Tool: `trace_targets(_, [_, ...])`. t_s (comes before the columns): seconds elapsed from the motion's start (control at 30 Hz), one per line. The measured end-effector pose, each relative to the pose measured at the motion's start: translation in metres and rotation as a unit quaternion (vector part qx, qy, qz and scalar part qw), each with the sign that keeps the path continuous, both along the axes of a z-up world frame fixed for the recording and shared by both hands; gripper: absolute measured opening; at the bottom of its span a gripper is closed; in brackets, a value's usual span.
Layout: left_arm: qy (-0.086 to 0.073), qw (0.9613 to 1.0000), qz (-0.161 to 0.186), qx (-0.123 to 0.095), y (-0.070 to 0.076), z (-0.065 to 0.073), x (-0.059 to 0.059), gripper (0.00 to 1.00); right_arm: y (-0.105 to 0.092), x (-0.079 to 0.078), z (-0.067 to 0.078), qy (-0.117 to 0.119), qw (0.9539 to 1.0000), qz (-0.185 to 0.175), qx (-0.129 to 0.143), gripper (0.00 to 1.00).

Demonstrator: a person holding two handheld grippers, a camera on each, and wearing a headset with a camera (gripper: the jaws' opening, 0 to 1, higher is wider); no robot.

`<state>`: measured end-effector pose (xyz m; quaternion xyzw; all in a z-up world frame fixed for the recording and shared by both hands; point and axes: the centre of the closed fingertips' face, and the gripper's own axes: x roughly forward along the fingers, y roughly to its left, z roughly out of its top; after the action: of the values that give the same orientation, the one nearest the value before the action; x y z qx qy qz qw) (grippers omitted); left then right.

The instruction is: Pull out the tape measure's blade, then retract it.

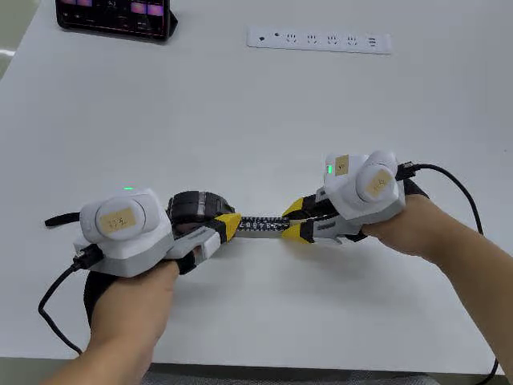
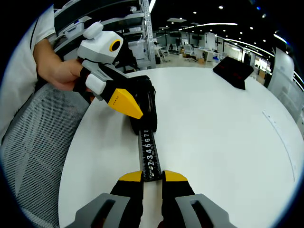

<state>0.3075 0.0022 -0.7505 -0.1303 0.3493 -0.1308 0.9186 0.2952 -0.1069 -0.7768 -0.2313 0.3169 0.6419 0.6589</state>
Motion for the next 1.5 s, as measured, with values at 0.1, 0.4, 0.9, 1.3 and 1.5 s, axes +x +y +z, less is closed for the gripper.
trace_targets(0.1, [0.0,1.0,0.0,0.0,0.0,0.0,0.0,0.58,0.002,0.0,0.0,0.004,1.0,-0.002,0.004,0.1])
trace_targets(0.4, [0.0,1.0,0.0,-0.005,0.0,0.0,0.0,0.58,0.01,-0.001,0.001,0.005,1.0,-0.002,0.006,0.1])
trace_targets(0.9, [0.0,1.0,-0.002,-0.004,0.0,0.0,0.0,0.57,0.02,-0.001,0.0,0.019,0.9997,-0.011,0.015,0.1])
trace_targets(1.3, [0.0,1.0,0.0,-0.004,0.001,0.0,0.0,0.57,0.029,-0.001,0.0,0.033,0.9988,-0.028,0.026,0.1])
trace_targets(1.5, [0.001,1.0,0.001,-0.003,0.001,0.0,0.0,0.57,0.034,-0.001,0.001,0.036,0.9984,-0.034,0.029,0.1])
